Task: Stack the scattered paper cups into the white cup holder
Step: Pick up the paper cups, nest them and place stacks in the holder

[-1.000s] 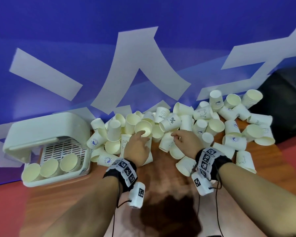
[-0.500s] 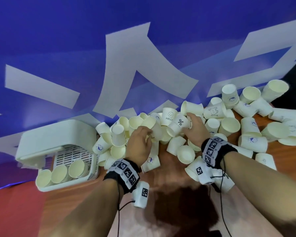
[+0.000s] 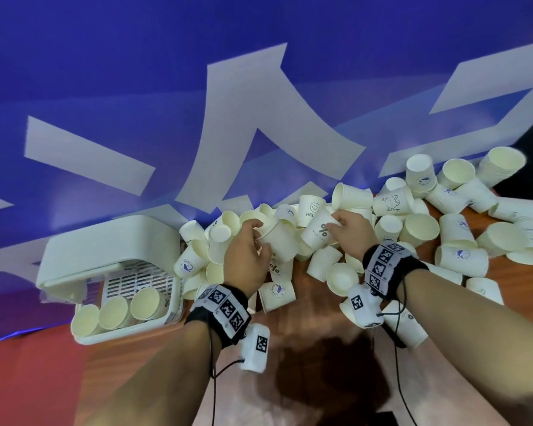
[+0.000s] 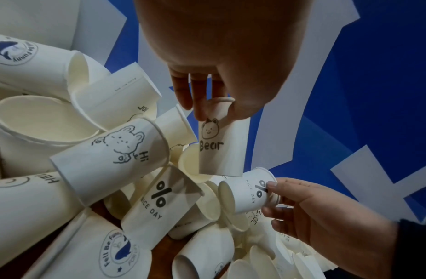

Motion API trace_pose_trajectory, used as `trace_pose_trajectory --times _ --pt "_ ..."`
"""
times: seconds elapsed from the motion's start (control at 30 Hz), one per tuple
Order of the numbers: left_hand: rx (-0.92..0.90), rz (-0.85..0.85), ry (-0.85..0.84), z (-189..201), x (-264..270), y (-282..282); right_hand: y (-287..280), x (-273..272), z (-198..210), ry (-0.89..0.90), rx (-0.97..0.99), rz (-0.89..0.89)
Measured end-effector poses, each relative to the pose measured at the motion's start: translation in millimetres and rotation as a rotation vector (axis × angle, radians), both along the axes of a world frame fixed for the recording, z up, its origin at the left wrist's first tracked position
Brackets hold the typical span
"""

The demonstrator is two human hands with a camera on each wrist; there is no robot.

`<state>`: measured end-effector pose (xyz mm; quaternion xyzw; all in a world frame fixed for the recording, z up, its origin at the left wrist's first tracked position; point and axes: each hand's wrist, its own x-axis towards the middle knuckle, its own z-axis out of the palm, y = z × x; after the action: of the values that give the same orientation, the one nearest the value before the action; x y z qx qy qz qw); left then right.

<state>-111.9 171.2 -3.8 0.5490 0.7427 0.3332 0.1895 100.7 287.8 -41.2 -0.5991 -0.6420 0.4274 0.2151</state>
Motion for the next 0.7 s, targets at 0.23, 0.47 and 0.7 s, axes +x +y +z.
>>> trace_pose_trajectory --times 0.23,0.47,0.7 --pt "0.036 -0.029 0.053 21.0 -14.4 -26.8 -21.4 -17.5 38.0 0.04 0.082 0.095" --pt "0.011 0.054 0.085 36.6 -64.7 -86.6 -63.8 -76.3 61.5 0.12 0.026 0.175" --pt "-0.017 0.14 0.167 43.0 -137.5 -153.0 -111.0 -152.0 79.4 0.078 0.061 0.355"
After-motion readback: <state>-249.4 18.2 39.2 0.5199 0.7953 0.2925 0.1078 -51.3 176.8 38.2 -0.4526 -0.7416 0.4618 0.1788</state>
